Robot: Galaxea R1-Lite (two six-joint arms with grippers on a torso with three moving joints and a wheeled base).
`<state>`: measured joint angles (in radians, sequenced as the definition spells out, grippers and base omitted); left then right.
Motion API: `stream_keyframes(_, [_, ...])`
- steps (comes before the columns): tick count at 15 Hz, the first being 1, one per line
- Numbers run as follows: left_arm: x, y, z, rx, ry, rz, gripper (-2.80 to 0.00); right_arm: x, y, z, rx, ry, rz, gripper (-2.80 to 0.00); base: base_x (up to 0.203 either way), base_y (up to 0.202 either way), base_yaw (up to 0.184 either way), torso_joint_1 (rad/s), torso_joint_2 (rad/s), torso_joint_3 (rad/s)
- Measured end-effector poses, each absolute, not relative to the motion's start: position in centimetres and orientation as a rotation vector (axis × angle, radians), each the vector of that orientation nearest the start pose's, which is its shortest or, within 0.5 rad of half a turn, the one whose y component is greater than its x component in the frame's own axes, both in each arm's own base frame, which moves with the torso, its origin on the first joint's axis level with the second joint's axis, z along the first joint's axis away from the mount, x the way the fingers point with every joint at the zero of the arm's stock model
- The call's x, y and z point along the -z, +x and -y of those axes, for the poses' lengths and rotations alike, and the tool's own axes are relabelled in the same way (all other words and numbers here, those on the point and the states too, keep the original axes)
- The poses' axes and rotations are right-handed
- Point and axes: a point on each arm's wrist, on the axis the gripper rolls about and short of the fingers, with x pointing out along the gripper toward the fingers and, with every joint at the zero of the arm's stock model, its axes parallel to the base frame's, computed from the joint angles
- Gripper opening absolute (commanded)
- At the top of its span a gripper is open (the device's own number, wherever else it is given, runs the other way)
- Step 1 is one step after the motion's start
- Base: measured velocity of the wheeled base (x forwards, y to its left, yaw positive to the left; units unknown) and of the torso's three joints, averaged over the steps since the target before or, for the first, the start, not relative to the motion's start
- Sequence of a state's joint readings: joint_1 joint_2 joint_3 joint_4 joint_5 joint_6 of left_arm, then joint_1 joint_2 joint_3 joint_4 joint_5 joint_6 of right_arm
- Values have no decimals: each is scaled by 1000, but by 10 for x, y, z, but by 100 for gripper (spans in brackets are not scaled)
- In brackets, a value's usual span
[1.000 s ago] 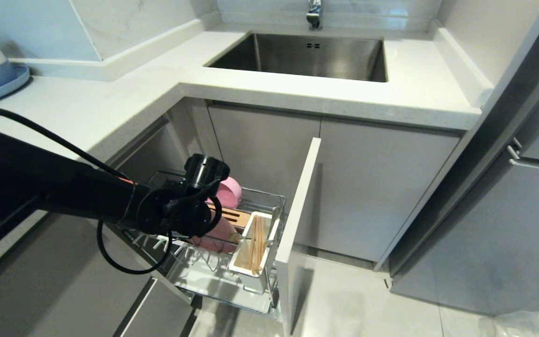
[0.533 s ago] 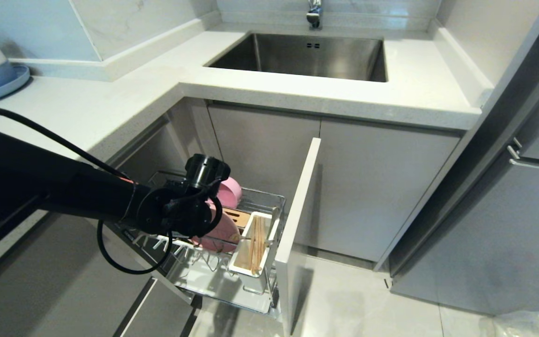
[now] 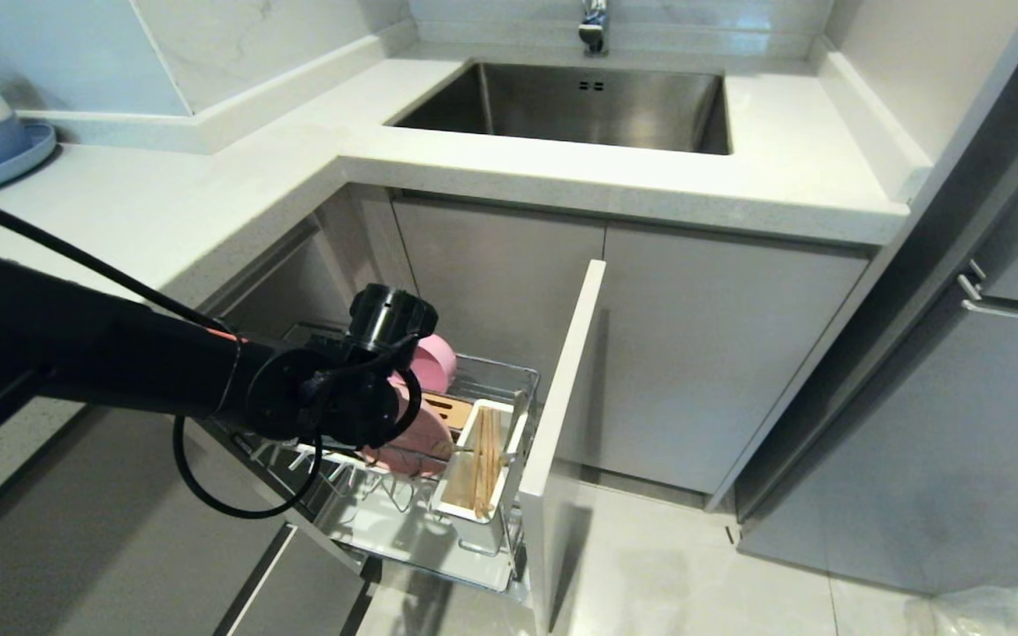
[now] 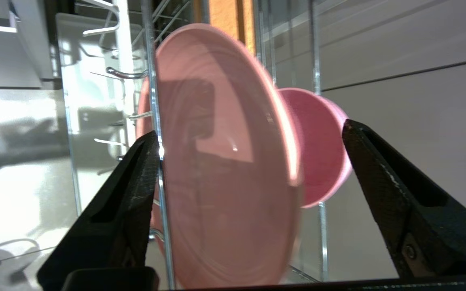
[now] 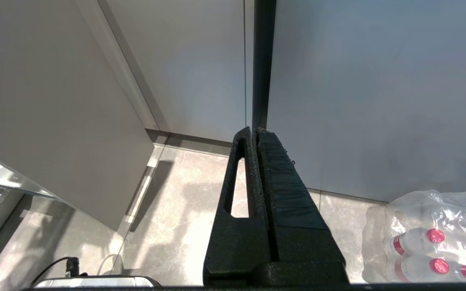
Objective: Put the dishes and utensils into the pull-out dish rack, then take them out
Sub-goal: Take the plate out of the cupboard
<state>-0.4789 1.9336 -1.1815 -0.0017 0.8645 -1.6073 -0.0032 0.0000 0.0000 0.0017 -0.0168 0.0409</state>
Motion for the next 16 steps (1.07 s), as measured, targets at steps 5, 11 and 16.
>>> stream_keyframes(5, [-174, 310, 148, -663, -1114, -126, -280, -75, -23, 0, 20, 41, -1, -280, 0, 0, 0, 0, 0, 0])
stream_keyframes(11, [-209, 279, 153, -552, -1151, -163, -280, -75, -23, 0, 20, 41, -1, -280, 0, 0, 0, 0, 0, 0])
stream_keyframes(16, [-261, 243, 164, -363, -947, -148, -280, -75, -23, 0, 20, 41, -1, -280, 0, 0, 0, 0, 0, 0])
